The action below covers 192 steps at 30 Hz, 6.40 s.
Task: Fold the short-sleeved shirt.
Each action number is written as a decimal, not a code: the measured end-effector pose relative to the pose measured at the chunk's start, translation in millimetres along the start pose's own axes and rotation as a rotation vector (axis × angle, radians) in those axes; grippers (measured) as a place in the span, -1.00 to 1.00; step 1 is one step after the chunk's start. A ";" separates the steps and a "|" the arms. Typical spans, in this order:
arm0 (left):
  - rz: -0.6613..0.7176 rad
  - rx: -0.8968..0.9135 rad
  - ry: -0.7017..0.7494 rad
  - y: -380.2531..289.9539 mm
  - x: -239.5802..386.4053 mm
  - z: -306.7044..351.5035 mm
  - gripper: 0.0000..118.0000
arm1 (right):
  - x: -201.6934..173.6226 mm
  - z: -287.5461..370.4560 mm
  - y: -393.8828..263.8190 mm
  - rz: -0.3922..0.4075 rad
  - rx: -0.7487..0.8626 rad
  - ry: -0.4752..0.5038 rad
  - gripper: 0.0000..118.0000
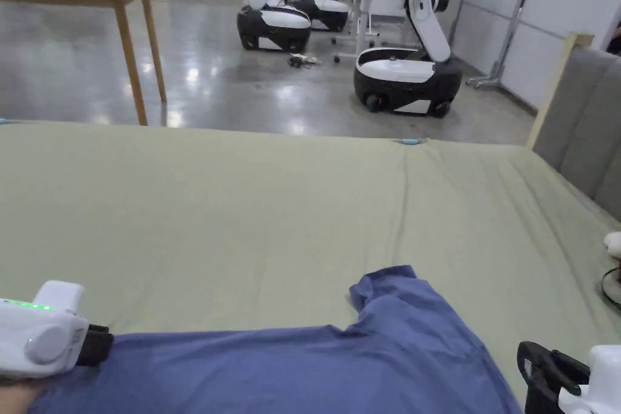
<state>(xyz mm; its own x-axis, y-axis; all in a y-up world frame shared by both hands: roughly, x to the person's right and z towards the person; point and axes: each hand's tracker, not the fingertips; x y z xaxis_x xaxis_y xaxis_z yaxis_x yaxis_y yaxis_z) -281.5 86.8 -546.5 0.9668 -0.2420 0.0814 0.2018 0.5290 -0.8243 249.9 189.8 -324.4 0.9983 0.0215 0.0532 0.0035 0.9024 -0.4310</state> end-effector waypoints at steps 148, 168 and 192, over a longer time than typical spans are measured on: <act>-0.460 0.269 -0.162 -194.7 260.9 233.0 0.58 | -57.4 123.3 -51.9 0.005 0.140 0.109 -0.95; 0.145 0.049 -0.849 -193.8 257.2 206.1 -0.92 | -39.4 113.7 -59.2 -0.063 0.101 0.094 -0.95; 1.044 -0.021 -1.069 -251.6 6.5 138.4 1.00 | -101.9 122.2 -42.4 0.002 0.114 0.180 -0.95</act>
<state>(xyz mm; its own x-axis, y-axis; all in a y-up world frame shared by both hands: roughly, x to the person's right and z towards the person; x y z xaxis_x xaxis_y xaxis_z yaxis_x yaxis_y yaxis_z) -304.3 64.7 -261.1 0.3267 0.9276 -0.1812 -0.6280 0.0698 -0.7751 141.0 202.0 -201.5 0.9925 -0.0444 -0.1137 0.0050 0.9455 -0.3257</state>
